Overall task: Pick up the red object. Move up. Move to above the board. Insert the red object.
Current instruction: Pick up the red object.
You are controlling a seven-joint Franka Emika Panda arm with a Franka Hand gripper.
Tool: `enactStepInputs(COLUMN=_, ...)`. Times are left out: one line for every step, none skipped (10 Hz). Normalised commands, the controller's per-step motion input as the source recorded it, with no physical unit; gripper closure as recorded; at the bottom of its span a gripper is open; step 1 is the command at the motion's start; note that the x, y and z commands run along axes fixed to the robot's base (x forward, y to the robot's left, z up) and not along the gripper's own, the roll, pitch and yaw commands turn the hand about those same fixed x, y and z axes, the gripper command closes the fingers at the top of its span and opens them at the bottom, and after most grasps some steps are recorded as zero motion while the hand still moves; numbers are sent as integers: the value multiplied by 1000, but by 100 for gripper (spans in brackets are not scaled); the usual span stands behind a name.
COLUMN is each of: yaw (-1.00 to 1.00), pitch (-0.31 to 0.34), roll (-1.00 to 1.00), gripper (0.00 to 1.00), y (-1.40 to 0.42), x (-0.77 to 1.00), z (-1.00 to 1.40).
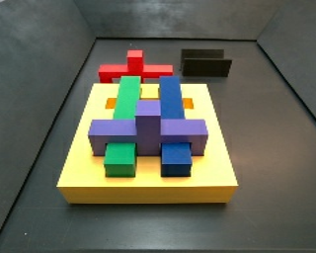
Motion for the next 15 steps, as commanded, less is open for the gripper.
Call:
enactStepInputs(yaw=0, pitch=0, roll=-20, gripper=0, y=-186, x=0, z=-23)
enactStepInputs(yaw=63, pitch=0, roll=-3, gripper=0, y=-477, x=0, z=-94)
enactStepInputs(yaw=60, pitch=0, roll=0, gripper=0, y=-709, x=0, z=-137)
enactStepInputs(yaw=97, pitch=0, roll=3, gripper=0, y=-800, x=-46, z=-137)
enactStepInputs(yaw=63, pitch=0, roll=21, gripper=0, y=-906, x=0, z=-186)
enactStepInputs(yaw=9, pitch=0, roll=7, gripper=0, y=-923, x=0, z=-203)
enactStepInputs(yaw=0, pitch=0, roll=0, gripper=0, y=-917, x=0, z=-211)
enactStepInputs(yaw=0, pitch=0, roll=0, gripper=0, y=-860, x=3, z=-229)
enactStepInputs(yaw=0, pitch=0, roll=0, gripper=0, y=-757, x=0, z=-260)
enactStepInputs(yaw=-43, pitch=0, roll=-19, gripper=0, y=-543, x=0, z=-283)
enactStepInputs(yaw=-51, pitch=0, roll=-76, gripper=0, y=-257, x=-9, z=-380)
enactStepInputs(yaw=0, pitch=-53, roll=-41, gripper=0, y=-209, x=-149, z=-494)
enactStepInputs(yaw=0, pitch=-93, roll=0, gripper=0, y=-106, x=-266, z=-494)
enactStepInputs(yaw=31, pitch=-81, roll=84, gripper=0, y=-226, x=-354, z=-306)
enactStepInputs(yaw=6, pitch=-50, roll=173, gripper=0, y=-260, x=-340, z=-191)
